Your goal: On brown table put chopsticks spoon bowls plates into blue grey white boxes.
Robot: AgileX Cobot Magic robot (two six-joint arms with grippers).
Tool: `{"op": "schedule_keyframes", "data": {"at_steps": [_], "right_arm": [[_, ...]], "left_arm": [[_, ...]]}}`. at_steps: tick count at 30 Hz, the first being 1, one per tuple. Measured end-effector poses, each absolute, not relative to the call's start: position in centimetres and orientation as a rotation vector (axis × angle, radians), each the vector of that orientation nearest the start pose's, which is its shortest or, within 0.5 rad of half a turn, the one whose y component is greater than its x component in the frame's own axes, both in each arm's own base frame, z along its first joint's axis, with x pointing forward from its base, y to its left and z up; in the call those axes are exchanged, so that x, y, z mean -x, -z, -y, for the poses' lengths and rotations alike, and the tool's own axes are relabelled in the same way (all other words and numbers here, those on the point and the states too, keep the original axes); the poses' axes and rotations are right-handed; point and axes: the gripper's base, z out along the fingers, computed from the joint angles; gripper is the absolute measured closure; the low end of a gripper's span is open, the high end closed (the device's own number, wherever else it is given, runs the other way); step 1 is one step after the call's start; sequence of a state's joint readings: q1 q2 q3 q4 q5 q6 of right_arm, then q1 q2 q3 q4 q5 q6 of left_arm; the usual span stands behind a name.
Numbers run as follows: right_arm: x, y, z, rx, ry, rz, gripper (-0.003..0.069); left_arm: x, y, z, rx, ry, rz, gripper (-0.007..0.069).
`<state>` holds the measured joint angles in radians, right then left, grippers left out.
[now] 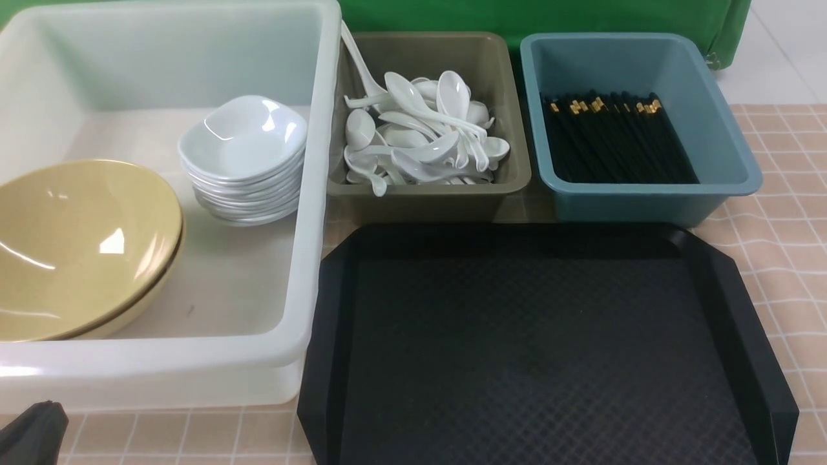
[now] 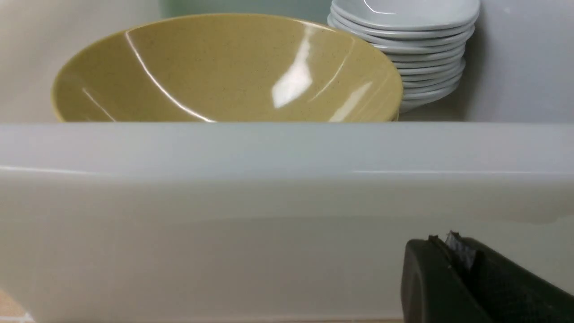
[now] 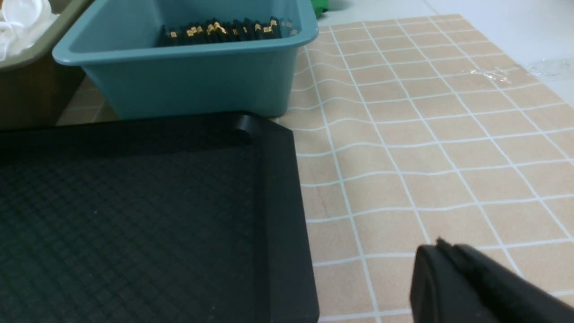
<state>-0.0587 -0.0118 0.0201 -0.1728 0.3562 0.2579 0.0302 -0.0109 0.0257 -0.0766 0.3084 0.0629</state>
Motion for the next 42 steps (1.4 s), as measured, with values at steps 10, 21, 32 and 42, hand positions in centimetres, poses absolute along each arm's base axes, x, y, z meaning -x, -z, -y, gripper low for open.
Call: {"op": "schedule_keyframes", "data": {"at_steps": [10, 21, 32, 42], "right_arm": [[-5.24, -17.55, 0.86, -0.184, 0.029, -1.834, 0.0604], [-5.24, -17.55, 0.86, -0.184, 0.029, -1.834, 0.0595], [-5.24, -17.55, 0.86, -0.184, 0.029, -1.834, 0.0584], [-5.24, -17.55, 0.86, -0.184, 0.029, -1.834, 0.058]], "left_arm": [[-5.42, -17.73, 0.05, 0.02, 0.007, -1.806, 0.0623], [-5.42, -17.73, 0.05, 0.02, 0.007, -1.806, 0.0623], [-5.42, -17.73, 0.05, 0.02, 0.007, -1.806, 0.0623], [-5.42, -17.73, 0.05, 0.02, 0.007, -1.806, 0.0623]]}}
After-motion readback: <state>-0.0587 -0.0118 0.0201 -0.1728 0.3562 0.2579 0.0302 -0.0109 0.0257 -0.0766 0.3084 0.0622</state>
